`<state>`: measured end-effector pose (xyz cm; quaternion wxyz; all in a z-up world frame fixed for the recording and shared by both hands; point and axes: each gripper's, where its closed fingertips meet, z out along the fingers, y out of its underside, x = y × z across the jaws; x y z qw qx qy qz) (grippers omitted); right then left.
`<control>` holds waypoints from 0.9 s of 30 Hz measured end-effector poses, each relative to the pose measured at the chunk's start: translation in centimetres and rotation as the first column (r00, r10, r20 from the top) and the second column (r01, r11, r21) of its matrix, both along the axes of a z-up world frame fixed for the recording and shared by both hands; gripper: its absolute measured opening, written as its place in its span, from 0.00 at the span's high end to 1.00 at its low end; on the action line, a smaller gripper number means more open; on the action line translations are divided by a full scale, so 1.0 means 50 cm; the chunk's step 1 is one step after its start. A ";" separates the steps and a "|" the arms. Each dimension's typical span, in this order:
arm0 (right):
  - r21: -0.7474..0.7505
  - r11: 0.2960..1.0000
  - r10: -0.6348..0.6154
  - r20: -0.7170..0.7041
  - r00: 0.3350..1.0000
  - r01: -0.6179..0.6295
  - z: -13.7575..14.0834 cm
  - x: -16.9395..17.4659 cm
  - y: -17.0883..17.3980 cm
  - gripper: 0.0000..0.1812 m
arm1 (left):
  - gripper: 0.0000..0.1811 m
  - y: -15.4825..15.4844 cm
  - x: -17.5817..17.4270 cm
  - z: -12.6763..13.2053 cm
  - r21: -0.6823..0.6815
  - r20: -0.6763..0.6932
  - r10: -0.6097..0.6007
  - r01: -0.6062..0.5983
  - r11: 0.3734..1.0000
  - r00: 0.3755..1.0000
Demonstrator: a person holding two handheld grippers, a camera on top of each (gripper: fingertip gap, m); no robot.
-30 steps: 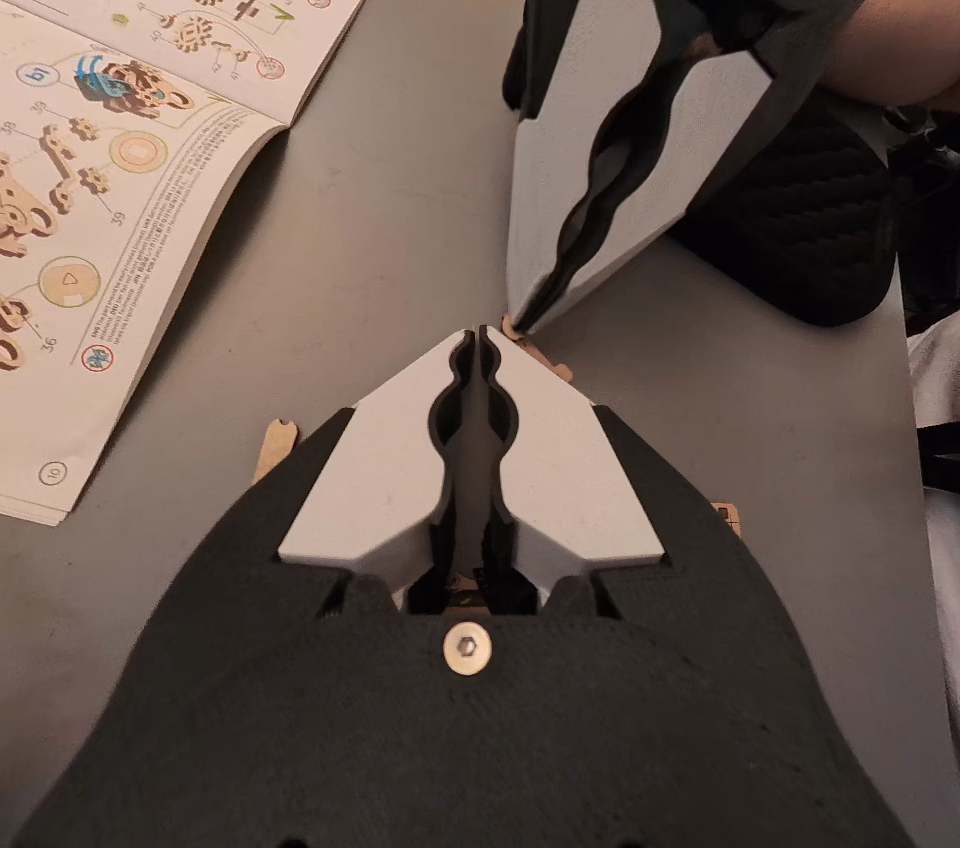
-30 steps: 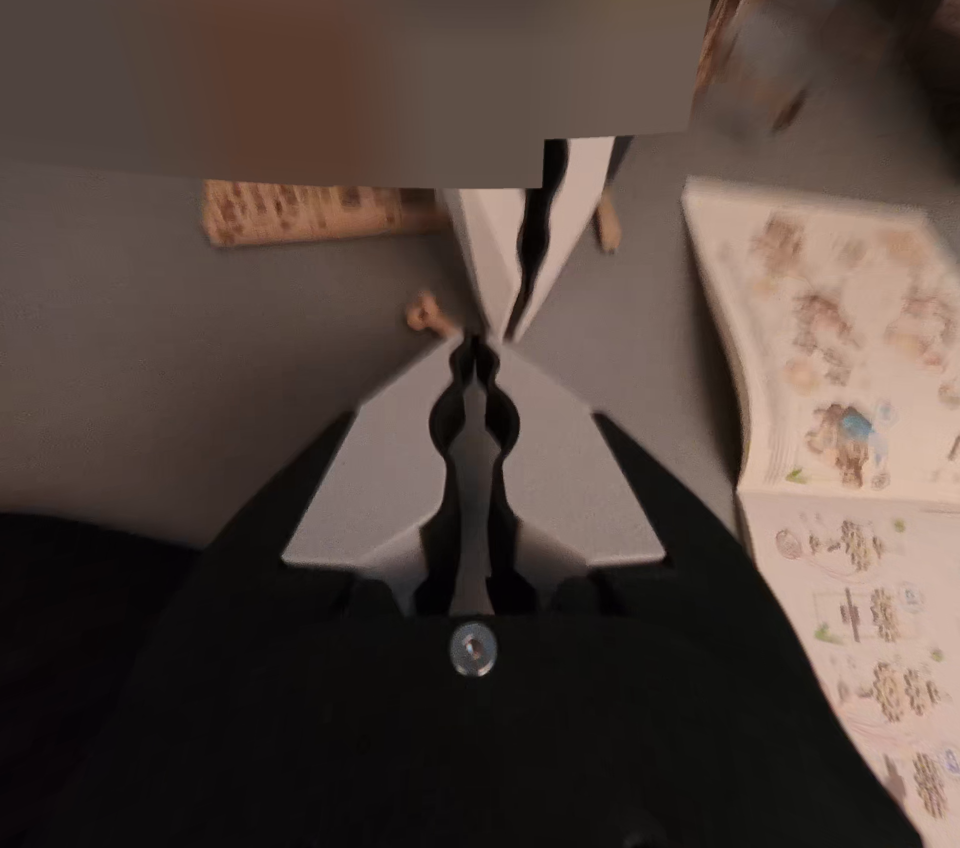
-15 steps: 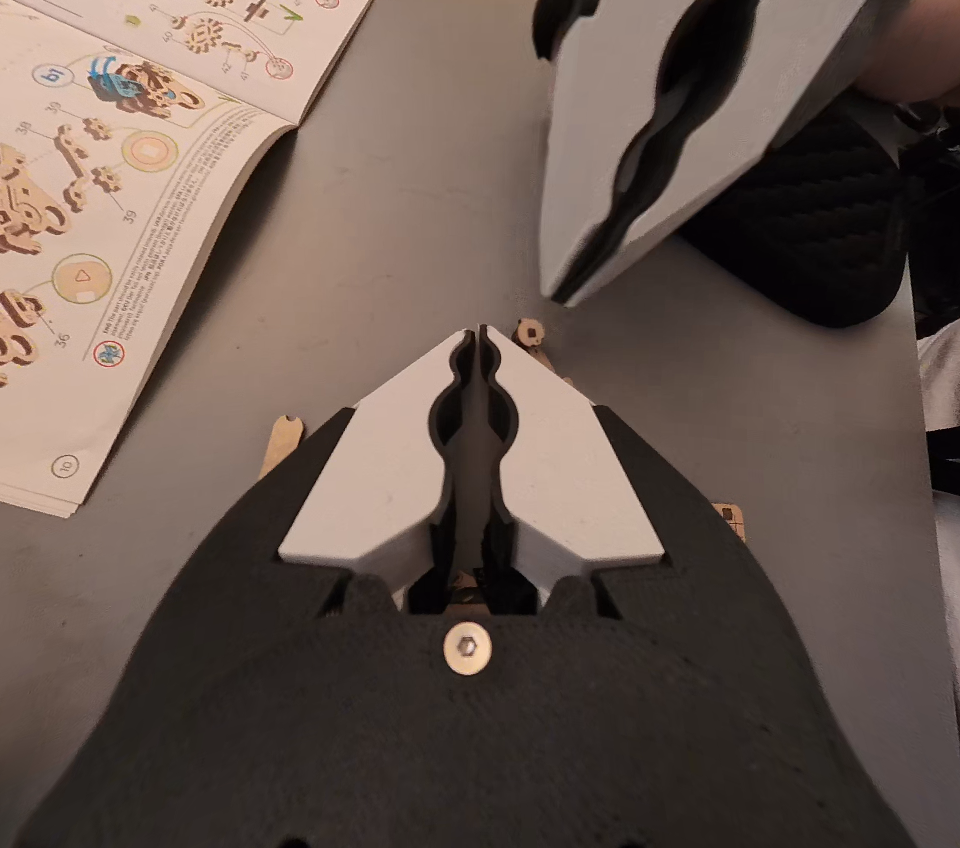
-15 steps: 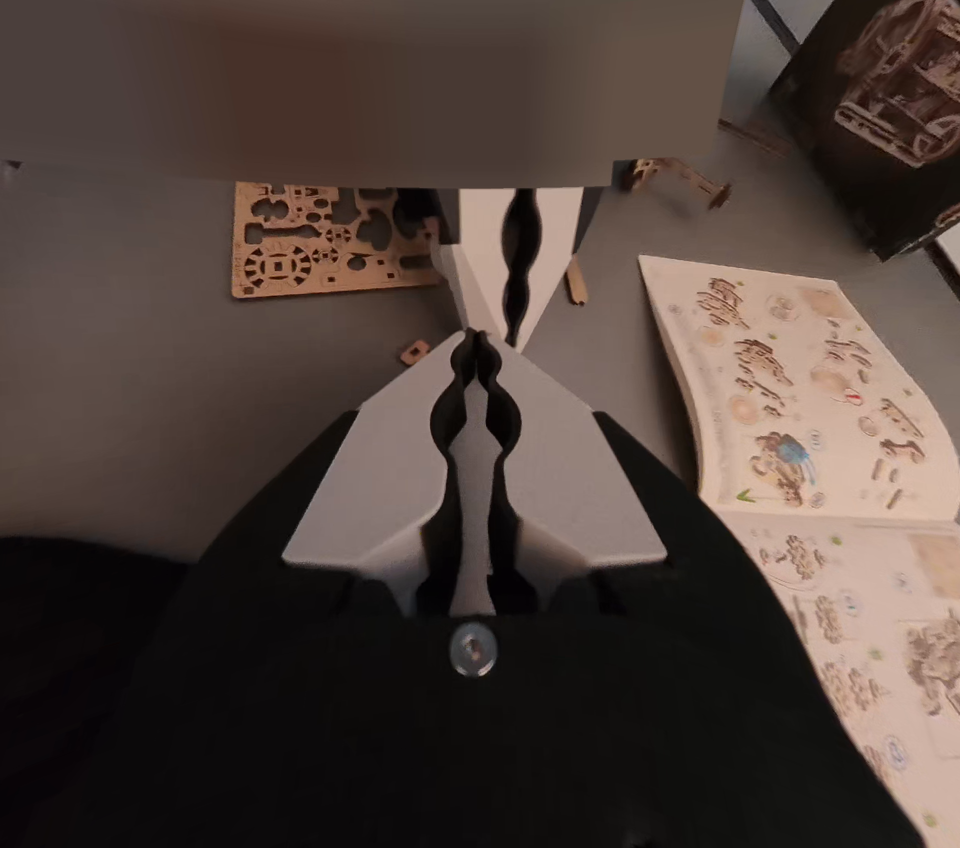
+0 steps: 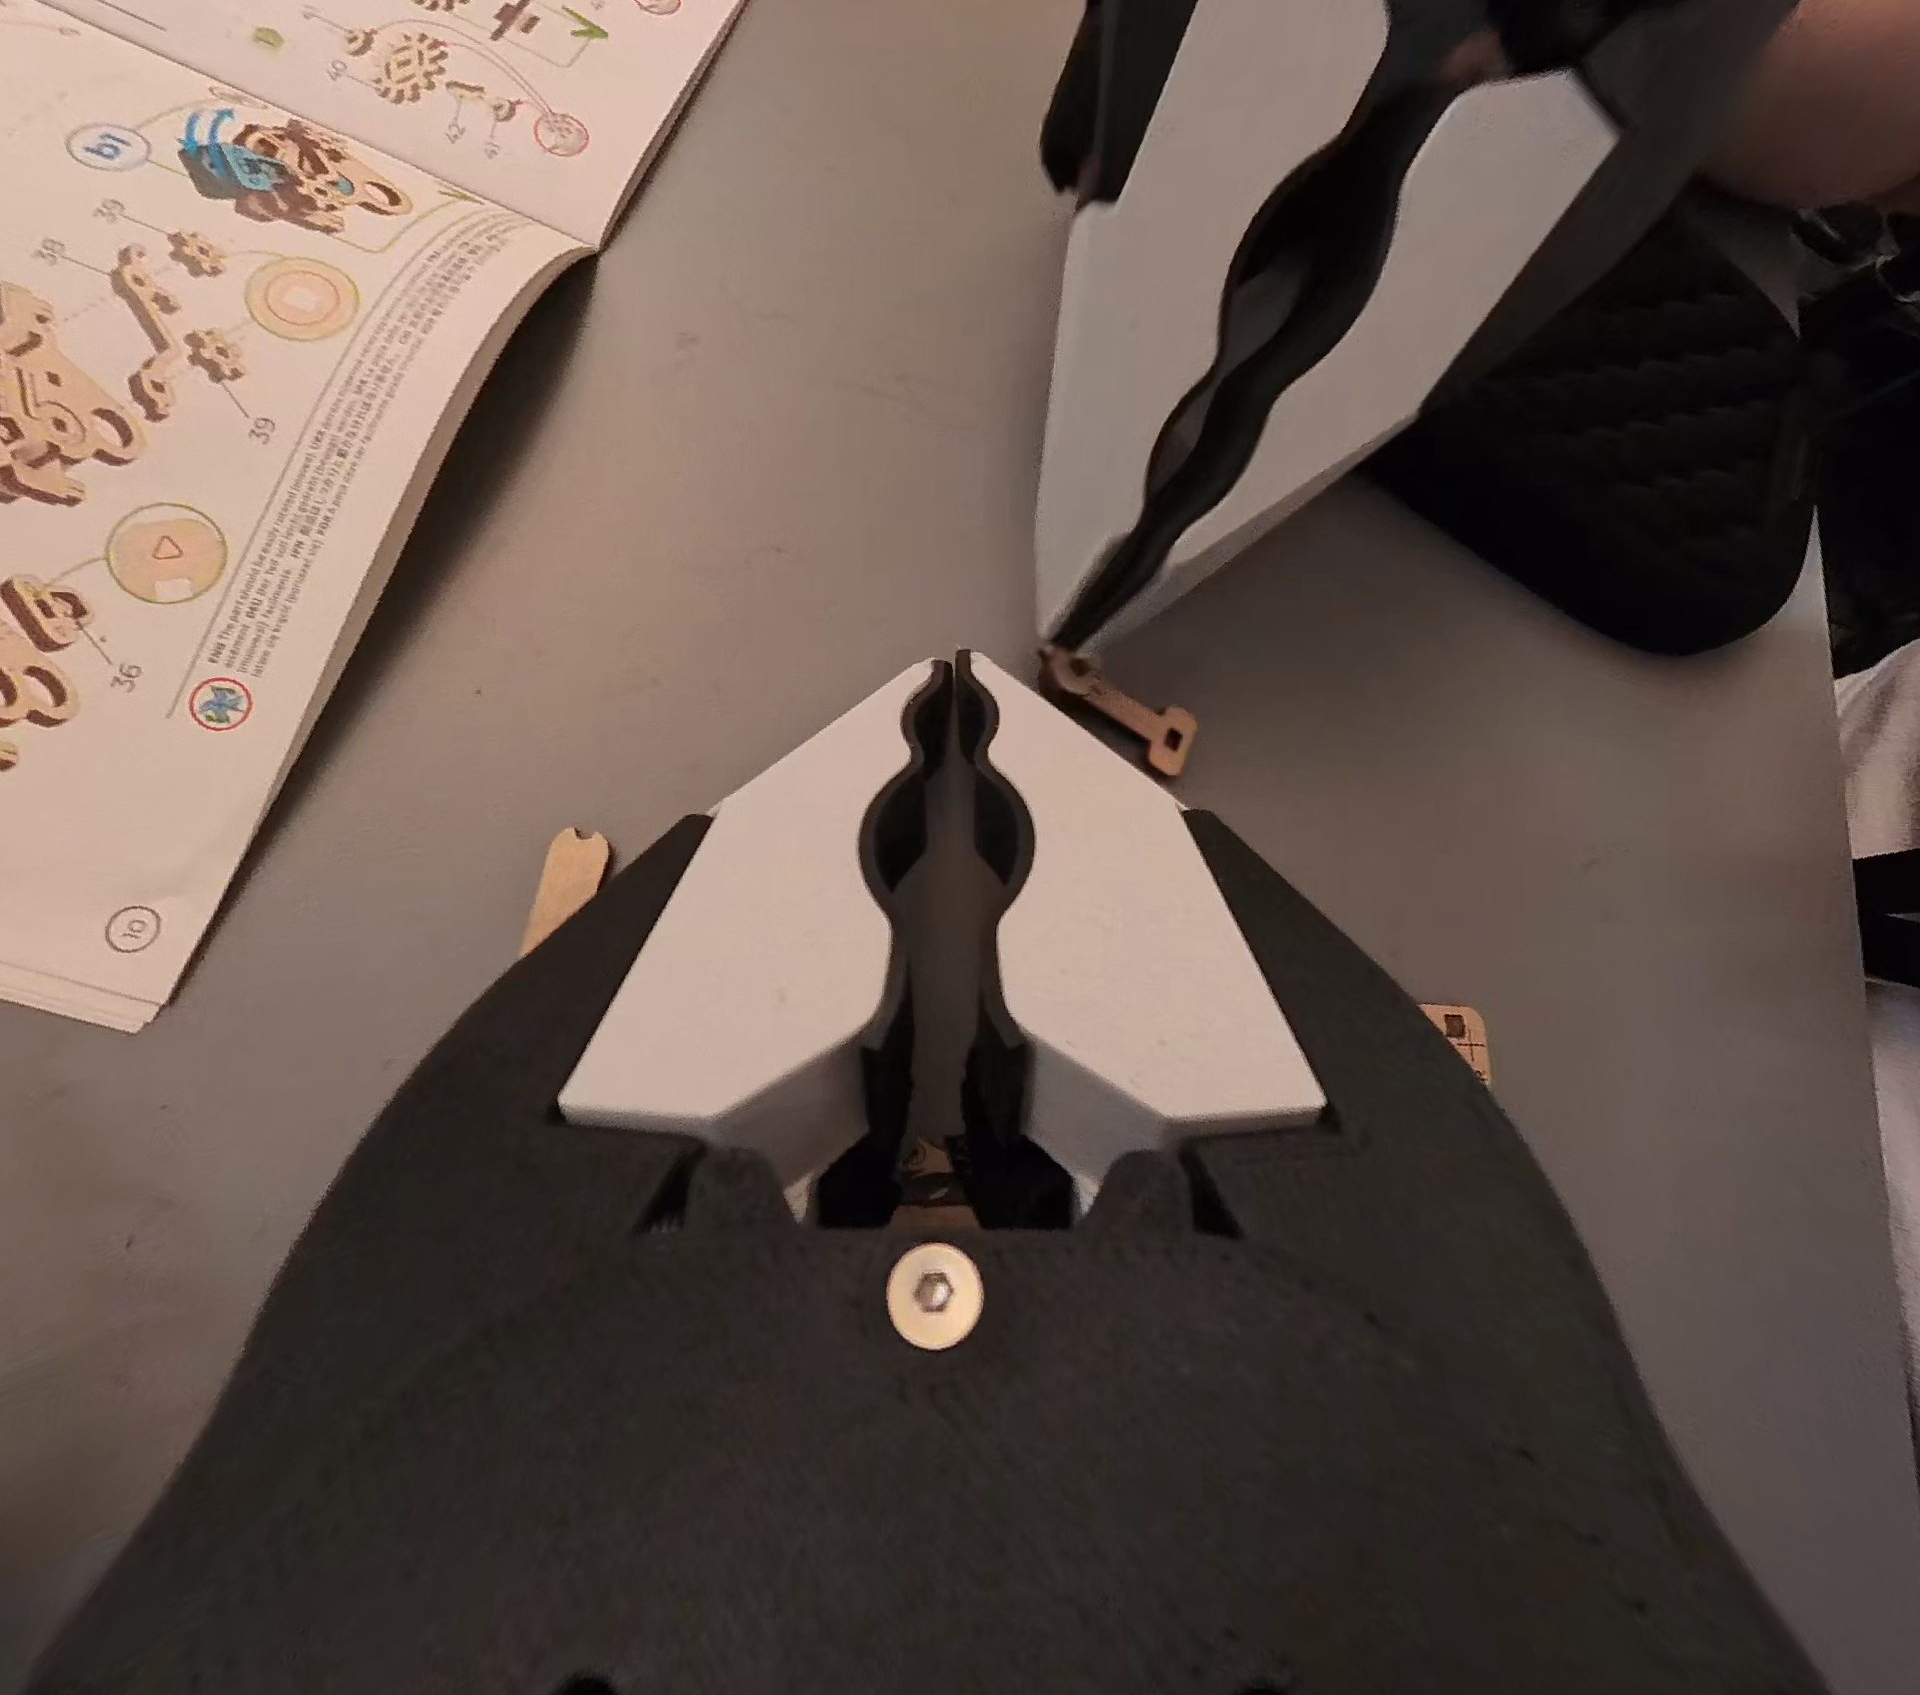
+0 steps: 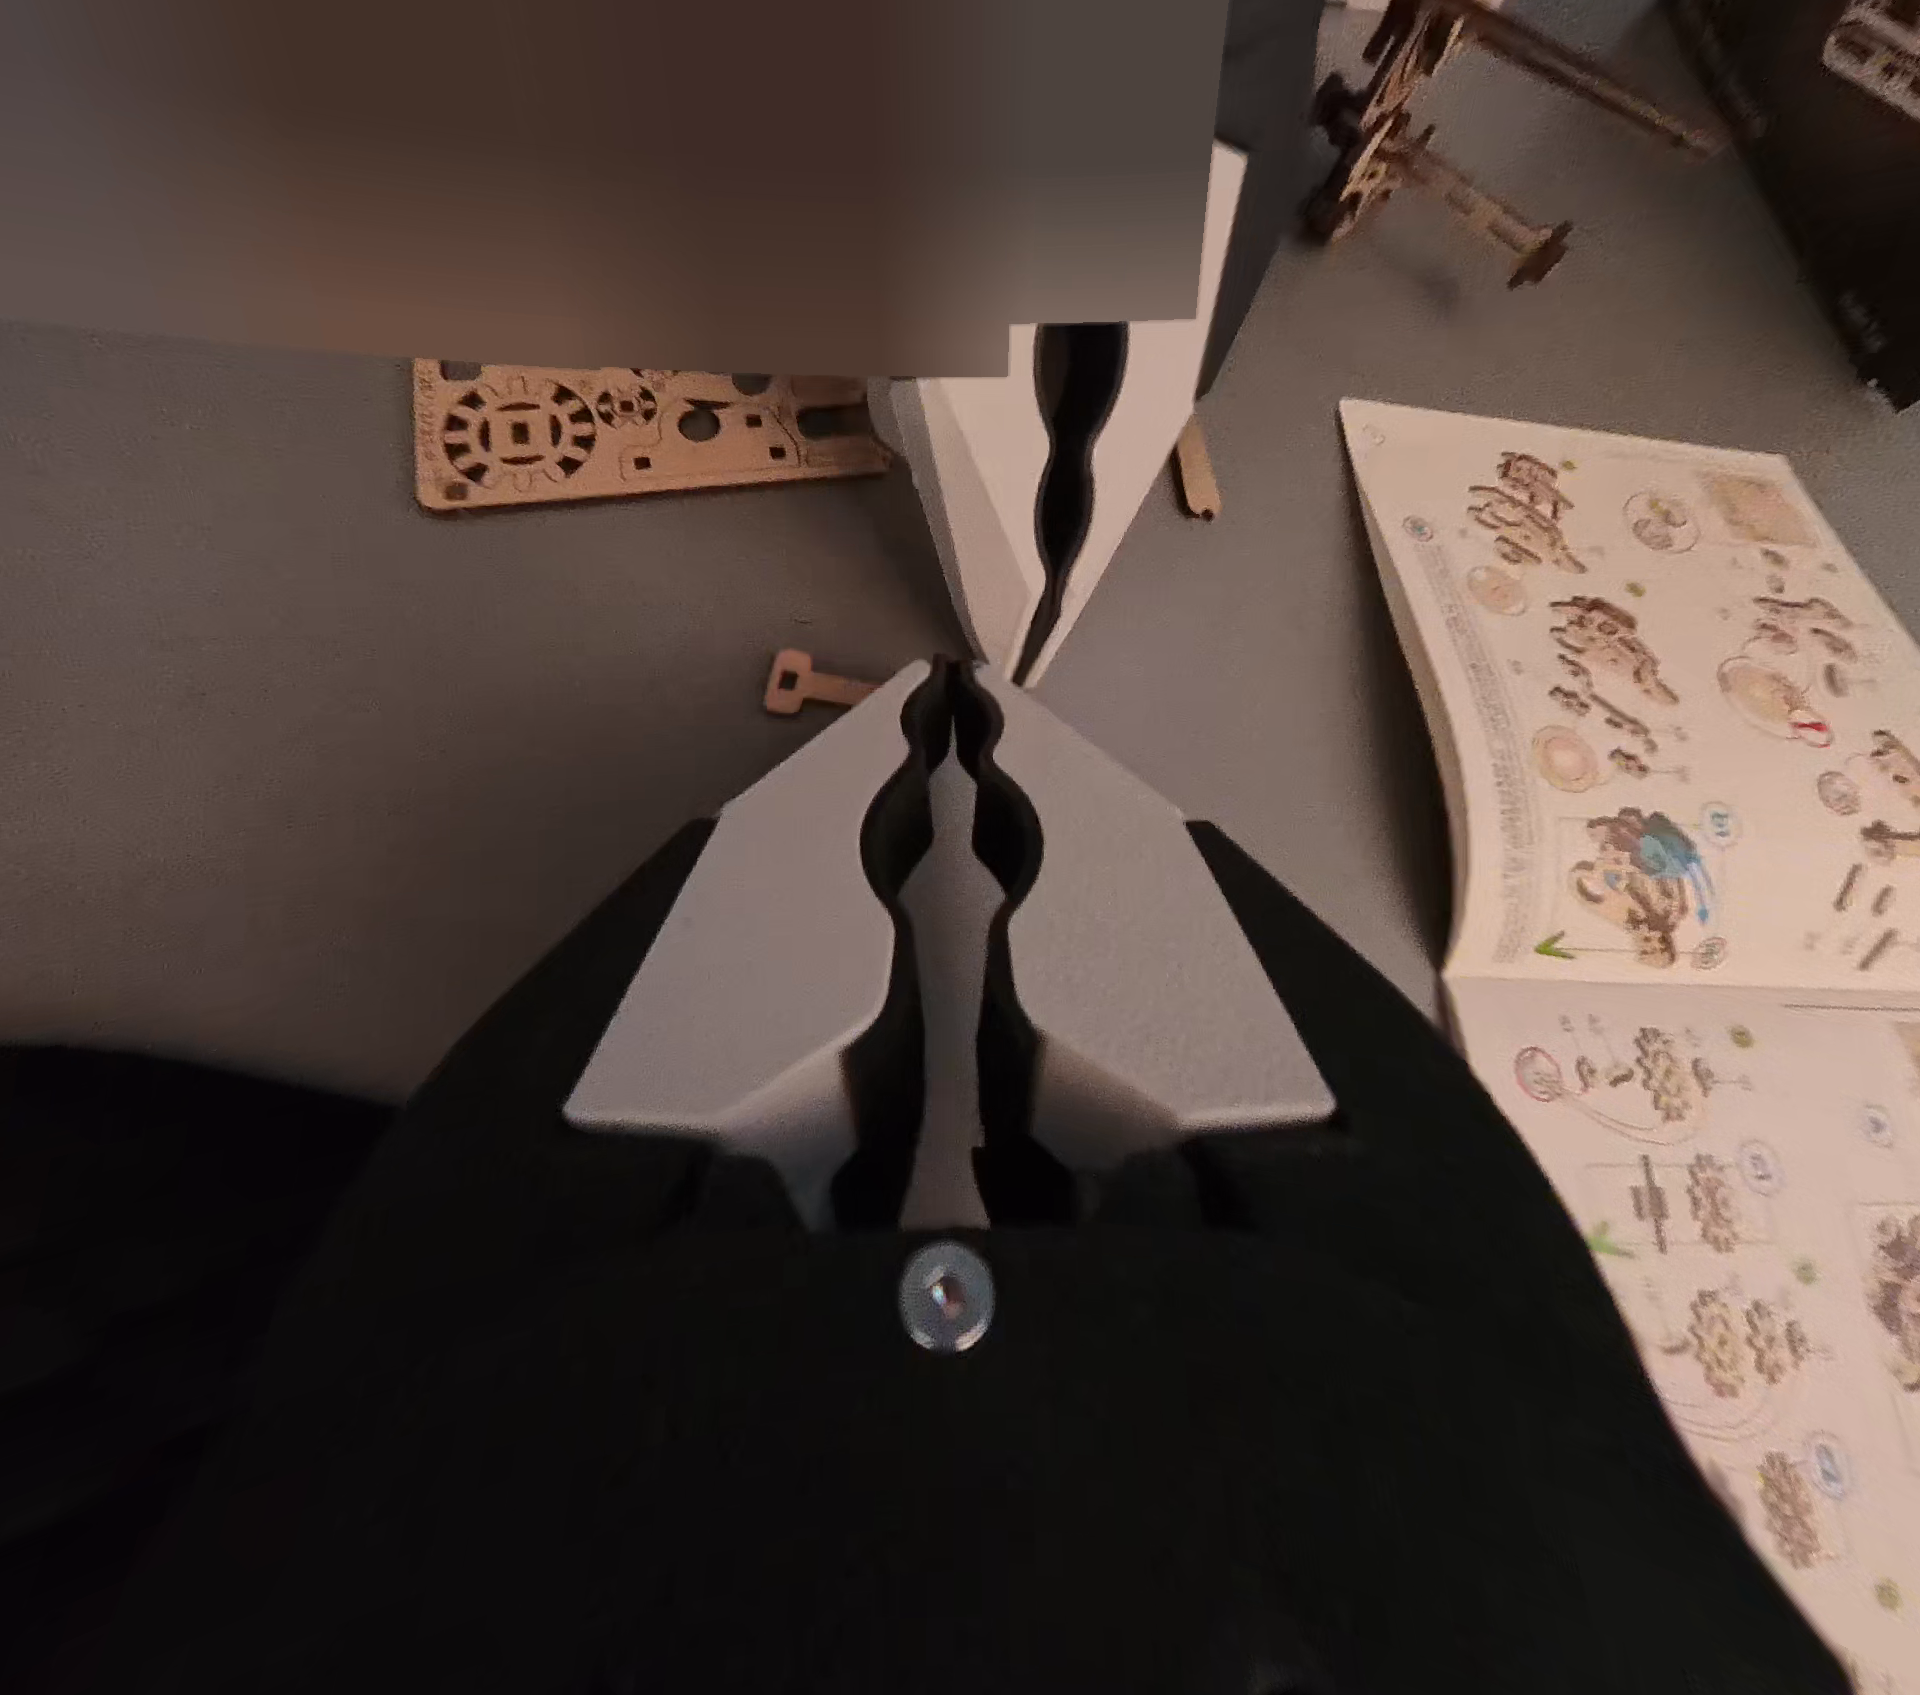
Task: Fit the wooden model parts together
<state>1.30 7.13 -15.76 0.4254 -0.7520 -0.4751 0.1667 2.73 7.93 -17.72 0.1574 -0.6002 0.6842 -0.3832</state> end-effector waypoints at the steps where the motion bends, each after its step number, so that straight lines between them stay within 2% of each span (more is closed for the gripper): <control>1: 0.046 0.999 0.014 -0.022 1.000 -0.013 0.020 -0.005 -0.002 1.00 | 1.00 0.001 0.000 0.000 0.002 0.000 0.001 -0.001 1.000 1.000; 2: 0.091 0.995 0.035 -0.035 0.999 -0.031 0.033 -0.013 -0.008 1.00 | 1.00 0.001 0.000 0.000 0.005 0.000 0.000 0.000 1.000 1.000; 4: 0.003 0.999 0.032 0.076 0.997 -0.032 -0.024 0.001 -0.015 0.98 | 1.00 0.001 0.000 0.000 0.006 0.001 0.001 -0.001 1.000 1.000; 7: 0.100 0.994 0.042 -0.024 0.999 -0.040 0.041 -0.008 -0.015 1.00 | 1.00 0.002 -0.001 0.000 0.007 0.001 0.002 -0.002 1.000 1.000; 8: 0.106 0.993 0.053 -0.025 0.998 -0.050 0.041 -0.011 -0.020 1.00 | 1.00 0.002 0.000 0.001 0.007 0.002 0.002 -0.002 1.000 1.000; 10: 0.022 0.999 0.041 0.049 0.998 -0.042 -0.013 0.000 -0.020 1.00 | 1.00 0.001 0.000 0.000 0.004 0.001 0.002 -0.002 1.000 1.000; 13: 0.081 0.996 0.049 -0.026 0.998 -0.047 0.036 -0.005 -0.020 1.00 | 1.00 0.001 0.000 0.000 0.007 0.001 0.001 -0.001 1.000 1.000; 15: -0.019 0.999 0.038 0.066 0.997 -0.037 -0.024 0.009 -0.022 0.97 | 1.00 0.001 0.000 0.000 0.005 0.001 0.000 0.000 1.000 1.000; 16: 0.015 0.999 0.035 0.004 0.999 -0.035 0.001 0.002 -0.017 1.00 | 1.00 0.001 0.000 0.000 0.004 0.001 0.001 -0.001 1.000 1.000; 18: 0.077 0.996 0.044 -0.024 0.999 -0.042 0.034 -0.005 -0.019 1.00 | 1.00 0.002 -0.001 0.000 0.008 0.001 0.001 -0.001 1.000 1.000; 19: 0.082 0.995 0.058 -0.033 0.998 -0.055 0.035 -0.014 -0.024 1.00 | 1.00 0.002 0.000 0.000 0.008 0.001 0.002 -0.002 1.000 1.000; 21: -0.006 0.999 0.039 0.044 0.998 -0.039 -0.016 -0.006 -0.019 1.00 | 1.00 0.002 0.000 0.000 0.006 0.000 0.002 -0.002 1.000 1.000; 24: 0.016 0.999 0.030 -0.057 0.998 -0.029 0.027 -0.014 -0.018 1.00 | 1.00 0.001 -0.001 0.000 0.009 -0.001 -0.001 0.001 1.000 1.000; 25: 0.012 0.999 0.033 -0.029 0.999 -0.032 0.016 -0.014 -0.020 1.00 | 1.00 0.002 -0.001 0.000 0.011 -0.001 0.000 0.000 1.000 1.000; 26: -0.031 0.999 0.018 0.058 0.998 -0.017 -0.020 0.000 -0.017 0.98 | 1.00 0.001 -0.001 0.000 0.010 0.000 0.000 0.000 1.000 1.000; 27: -0.023 1.000 0.013 0.008 1.000 -0.013 -0.007 -0.004 -0.013 1.00 | 1.00 0.001 0.000 0.000 0.009 0.000 -0.001 0.001 1.000 1.000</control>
